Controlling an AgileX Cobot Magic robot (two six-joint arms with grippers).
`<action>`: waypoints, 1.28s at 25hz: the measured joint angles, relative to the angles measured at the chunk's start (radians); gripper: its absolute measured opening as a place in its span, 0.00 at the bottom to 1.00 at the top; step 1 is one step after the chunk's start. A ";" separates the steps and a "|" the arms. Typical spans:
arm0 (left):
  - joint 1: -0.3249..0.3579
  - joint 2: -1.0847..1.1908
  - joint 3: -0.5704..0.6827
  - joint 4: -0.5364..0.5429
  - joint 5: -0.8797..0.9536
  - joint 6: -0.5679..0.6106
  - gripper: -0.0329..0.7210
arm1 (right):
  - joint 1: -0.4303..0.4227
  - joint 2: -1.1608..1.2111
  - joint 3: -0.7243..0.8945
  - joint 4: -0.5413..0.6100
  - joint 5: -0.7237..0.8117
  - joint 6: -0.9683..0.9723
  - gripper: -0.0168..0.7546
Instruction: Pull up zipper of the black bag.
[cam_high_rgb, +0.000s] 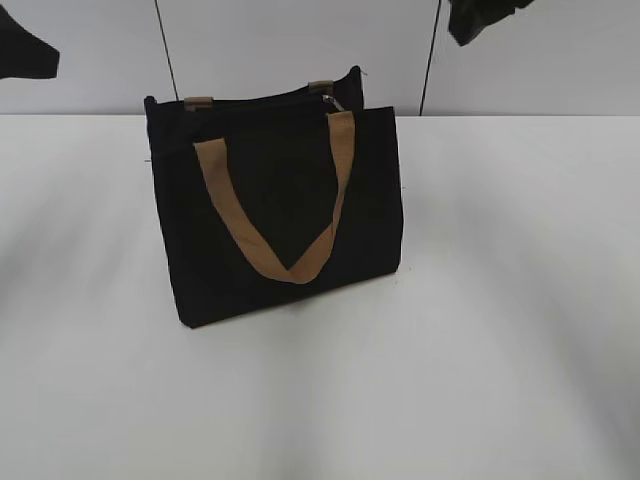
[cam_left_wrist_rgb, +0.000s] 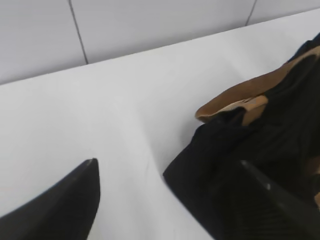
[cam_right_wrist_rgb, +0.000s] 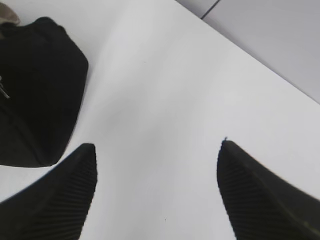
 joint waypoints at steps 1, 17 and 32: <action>0.000 0.000 -0.032 0.083 0.025 -0.086 0.82 | -0.009 -0.013 0.000 -0.003 0.006 0.015 0.76; 0.003 -0.456 0.055 0.685 0.340 -0.729 0.78 | -0.172 -0.646 0.535 0.153 0.014 0.008 0.76; 0.003 -1.146 0.438 0.601 0.581 -0.729 0.75 | -0.172 -1.458 1.178 0.237 0.098 0.030 0.73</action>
